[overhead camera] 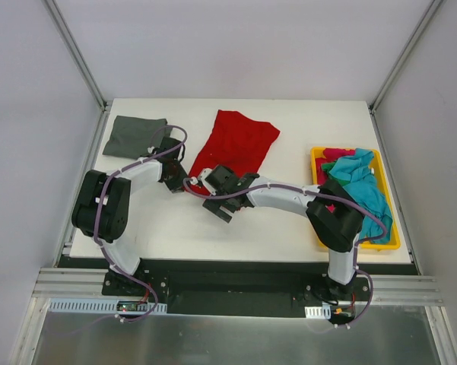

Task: Fold and stack the t-shirts
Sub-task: Grab one side of the 2/3 rectangular tshirt with both arms

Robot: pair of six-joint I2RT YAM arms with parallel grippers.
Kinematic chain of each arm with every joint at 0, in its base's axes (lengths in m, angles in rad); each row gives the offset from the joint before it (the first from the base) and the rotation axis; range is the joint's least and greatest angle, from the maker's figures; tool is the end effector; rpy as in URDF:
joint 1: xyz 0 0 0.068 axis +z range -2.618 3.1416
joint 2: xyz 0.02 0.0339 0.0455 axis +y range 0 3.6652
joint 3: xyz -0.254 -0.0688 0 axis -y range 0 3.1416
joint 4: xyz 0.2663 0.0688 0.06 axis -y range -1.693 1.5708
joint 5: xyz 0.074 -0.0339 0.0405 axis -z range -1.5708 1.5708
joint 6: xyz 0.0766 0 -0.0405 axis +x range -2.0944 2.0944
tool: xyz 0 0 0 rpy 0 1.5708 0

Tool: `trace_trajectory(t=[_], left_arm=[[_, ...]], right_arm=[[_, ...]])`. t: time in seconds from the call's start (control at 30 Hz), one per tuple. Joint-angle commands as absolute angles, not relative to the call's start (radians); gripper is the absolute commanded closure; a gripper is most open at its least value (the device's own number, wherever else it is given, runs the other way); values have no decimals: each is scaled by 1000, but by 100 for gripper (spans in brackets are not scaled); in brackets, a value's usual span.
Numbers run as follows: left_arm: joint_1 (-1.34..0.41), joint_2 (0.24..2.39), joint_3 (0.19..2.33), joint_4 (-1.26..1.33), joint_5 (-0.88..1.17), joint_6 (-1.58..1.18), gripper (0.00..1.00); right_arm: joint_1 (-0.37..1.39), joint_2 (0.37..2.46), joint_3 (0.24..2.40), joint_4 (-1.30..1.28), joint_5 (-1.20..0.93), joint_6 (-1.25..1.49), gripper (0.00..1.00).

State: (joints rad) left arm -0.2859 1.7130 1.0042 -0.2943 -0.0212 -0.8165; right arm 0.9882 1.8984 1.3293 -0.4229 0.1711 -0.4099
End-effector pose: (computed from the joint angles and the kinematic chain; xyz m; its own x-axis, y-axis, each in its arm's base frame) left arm 0.3633 -0.1051 0.1102 -0.7514 -0.5385 -0.3812 -0.4039 0.8323 -0.3796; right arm 0.2531 0.3604 0.1359 -0.1149 -0.8882 -0.4449 -0.8912 0.2900 -0.3487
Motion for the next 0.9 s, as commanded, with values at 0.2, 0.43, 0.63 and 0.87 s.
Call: trace_trajectory(t=[0.2, 0.43, 0.63, 0.87], left_arm=[[-278, 1755, 994, -307, 15, -788, 100], [-273, 1741, 999, -307, 6, -785, 100], [-264, 1732, 1000, -308, 6, -793, 100], [-262, 1633, 947, -362, -86, -853, 100]], right_arm=[[1069, 1896, 1307, -399, 371, -512, 7], [1063, 1956, 1308, -434, 393, -505, 32], [1042, 1974, 1292, -457, 379, -459, 63], [1045, 1922, 1258, -459, 111, -417, 100]])
